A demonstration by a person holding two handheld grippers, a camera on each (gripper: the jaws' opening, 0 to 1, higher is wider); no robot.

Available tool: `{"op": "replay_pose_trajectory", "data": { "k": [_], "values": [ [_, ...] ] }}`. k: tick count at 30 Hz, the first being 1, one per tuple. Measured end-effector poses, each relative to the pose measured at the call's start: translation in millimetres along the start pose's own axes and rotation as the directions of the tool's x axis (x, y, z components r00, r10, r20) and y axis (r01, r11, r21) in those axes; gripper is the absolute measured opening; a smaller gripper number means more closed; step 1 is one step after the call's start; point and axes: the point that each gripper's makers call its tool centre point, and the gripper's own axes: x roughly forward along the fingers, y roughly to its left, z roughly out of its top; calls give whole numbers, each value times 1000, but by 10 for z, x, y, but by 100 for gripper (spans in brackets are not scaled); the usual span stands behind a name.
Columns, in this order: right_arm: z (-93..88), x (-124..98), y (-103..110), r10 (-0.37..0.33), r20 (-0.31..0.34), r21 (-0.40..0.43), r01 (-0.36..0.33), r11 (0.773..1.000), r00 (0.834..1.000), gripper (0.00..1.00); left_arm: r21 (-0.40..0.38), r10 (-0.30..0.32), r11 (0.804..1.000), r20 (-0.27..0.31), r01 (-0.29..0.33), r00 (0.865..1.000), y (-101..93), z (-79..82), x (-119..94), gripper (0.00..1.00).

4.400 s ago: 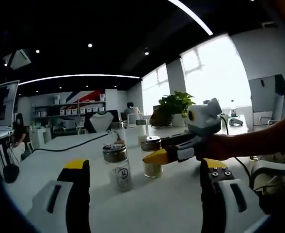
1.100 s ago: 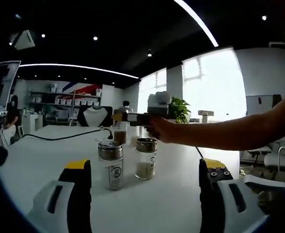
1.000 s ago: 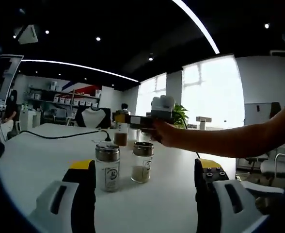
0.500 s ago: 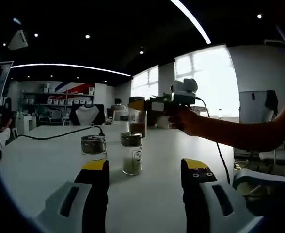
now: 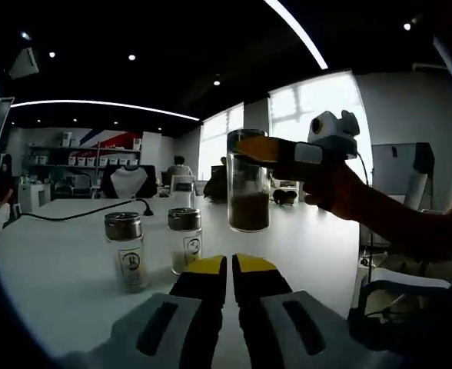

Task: Rotate the seasoning bottle until the label or dispensing opening points toward the visible target arrow and the bottle remains upright within the marked orientation range

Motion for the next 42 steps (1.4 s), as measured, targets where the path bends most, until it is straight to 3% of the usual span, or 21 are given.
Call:
{"op": "replay_pose_trajectory", "data": {
  "k": [4,5,6,7,10,12,14,18,21,22,25,26,28,30,31,32,33,36,39,41,42],
  "values": [
    [-7,16,265,65,7,15,-65,998,998,38,24,-25,999,18,24,1000,-89,46,13,9],
    [-30,23,332,81,2,8,-81,997,997,38,52,-40,998,42,38,998,-120,96,18,13],
    [-43,27,363,84,2,8,-84,996,996,38,66,-49,997,60,45,997,-140,134,24,24],
    [-60,33,395,85,2,10,-85,996,996,38,58,-49,997,51,46,998,-153,128,26,30],
    [-117,49,441,95,-3,-7,-95,995,995,38,102,-70,993,38,66,997,-200,132,37,38],
    [-151,40,538,144,-4,45,-143,989,990,38,111,-81,991,22,78,996,-214,99,55,46],
    [-144,28,617,180,23,54,-181,982,983,38,121,-121,986,27,117,992,-282,101,57,47],
    [-159,-16,735,229,55,82,-233,969,972,38,39,-210,977,27,209,977,-406,74,51,49],
    [-177,-57,811,274,75,115,-281,953,959,38,32,-223,974,28,222,974,-412,63,39,43],
    [-189,-57,797,266,76,110,-273,956,961,38,-23,-237,971,2,237,971,-447,7,13,42],
    [-256,-29,816,245,54,79,-248,965,968,38,22,-178,984,-50,179,983,-347,-55,45,42],
    [-295,-17,852,241,48,-3,-241,970,969,39,41,-142,988,-85,146,986,-345,-103,61,42],
    [-307,5,860,214,52,-72,-210,975,975,38,70,-81,994,-79,86,994,-277,-95,83,42],
    [-304,25,832,165,64,-74,-161,984,984,38,113,19,994,-70,-11,997,-168,-78,90,41],
    [-299,41,794,116,81,-60,-111,992,990,37,146,94,986,-68,-83,993,-90,-69,91,41],
    [-298,45,774,87,91,-45,-83,995,992,37,150,110,984,-67,-99,992,-80,-63,89,41],
    [-306,51,755,46,102,-29,-44,999,994,37,181,167,971,-61,-154,984,-33,-54,85,41],
    [-353,74,746,-23,91,-75,30,997,996,38,289,241,934,-69,-211,968,-12,-70,87,42],
    [-420,59,714,-71,49,-26,73,997,996,38,308,198,937,-81,-165,977,-51,-122,131,42],
    [-427,35,689,-62,43,-38,63,997,997,38,299,81,953,-70,-57,994,-164,-126,163,44],
    [-433,12,679,-53,39,-26,54,998,998,38,240,-1,971,-69,17,998,-246,-121,158,45]
  ]
}}
